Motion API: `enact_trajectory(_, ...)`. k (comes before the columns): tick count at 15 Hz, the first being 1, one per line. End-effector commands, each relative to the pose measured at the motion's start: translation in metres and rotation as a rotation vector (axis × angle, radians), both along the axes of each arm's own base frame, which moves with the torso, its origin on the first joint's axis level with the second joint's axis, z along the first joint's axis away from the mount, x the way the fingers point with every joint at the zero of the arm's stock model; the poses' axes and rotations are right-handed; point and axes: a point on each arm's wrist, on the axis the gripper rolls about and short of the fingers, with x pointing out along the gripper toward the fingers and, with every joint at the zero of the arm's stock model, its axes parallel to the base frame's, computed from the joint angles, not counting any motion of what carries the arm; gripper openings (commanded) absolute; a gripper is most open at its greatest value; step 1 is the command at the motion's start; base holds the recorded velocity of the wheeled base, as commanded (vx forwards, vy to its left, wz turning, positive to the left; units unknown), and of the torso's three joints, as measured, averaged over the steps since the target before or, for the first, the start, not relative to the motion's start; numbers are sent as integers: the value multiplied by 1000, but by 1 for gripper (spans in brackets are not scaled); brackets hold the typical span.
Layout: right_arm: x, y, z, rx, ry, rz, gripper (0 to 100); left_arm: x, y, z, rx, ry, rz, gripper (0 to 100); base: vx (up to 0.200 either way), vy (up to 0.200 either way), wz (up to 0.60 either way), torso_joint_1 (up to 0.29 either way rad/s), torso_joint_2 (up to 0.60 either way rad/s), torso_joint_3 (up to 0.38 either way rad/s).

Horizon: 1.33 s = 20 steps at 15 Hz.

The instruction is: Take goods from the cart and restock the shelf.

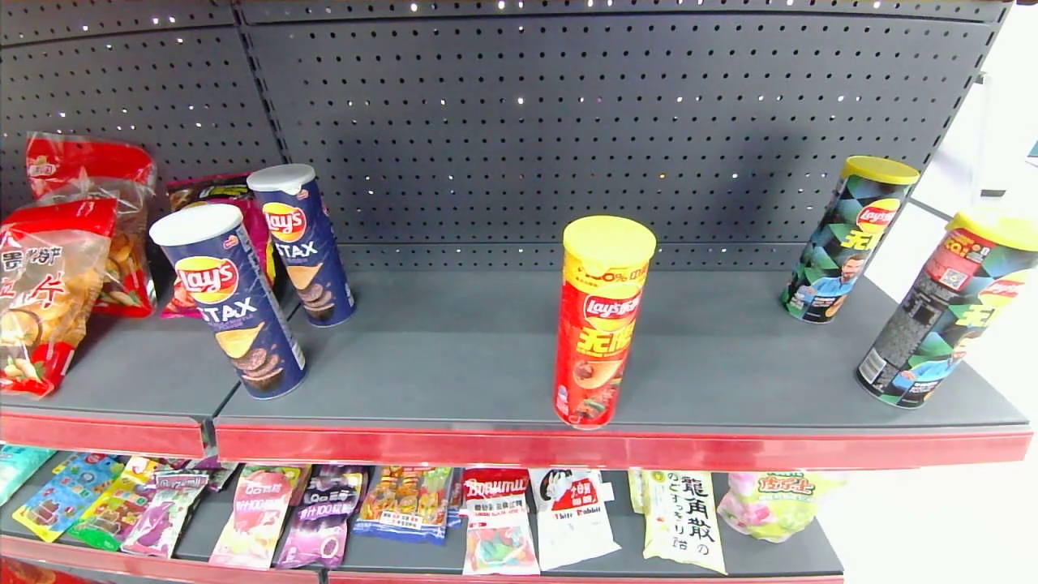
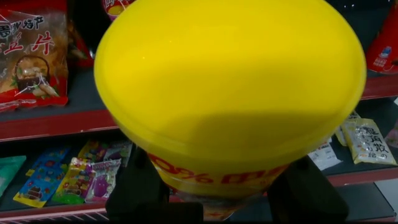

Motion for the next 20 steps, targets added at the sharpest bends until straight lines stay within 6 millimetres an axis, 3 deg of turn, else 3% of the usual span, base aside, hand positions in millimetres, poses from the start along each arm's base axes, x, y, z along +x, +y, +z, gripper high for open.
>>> enact_trajectory(1, 1, 0, 0, 0, -6, -1, 100, 0, 0, 0, 0, 1, -3, 0, 0, 0, 0, 0, 0, 0)
enact_trajectory(5, 5, 3, -8, -16, -32, 151, 100, 1, 0, -1, 1, 9, -31, 0, 0, 0, 0, 0, 0, 0)
enact_trajectory(9, 8, 0, -15, 74, -19, -1, 100, 0, 0, -1, -1, 0, -30, 0, 0, 0, 0, 0, 0, 0)
enact_trajectory(18, 8, 0, -14, 72, -31, 3, 100, -1, 0, 0, -1, -6, -31, 0, 0, 0, 0, 0, 0, 0)
enact_trajectory(20, 8, 0, -14, 72, -29, 3, 100, -1, 0, 0, 0, -8, -31, 0, 0, 0, -600, 2, 5, 2)
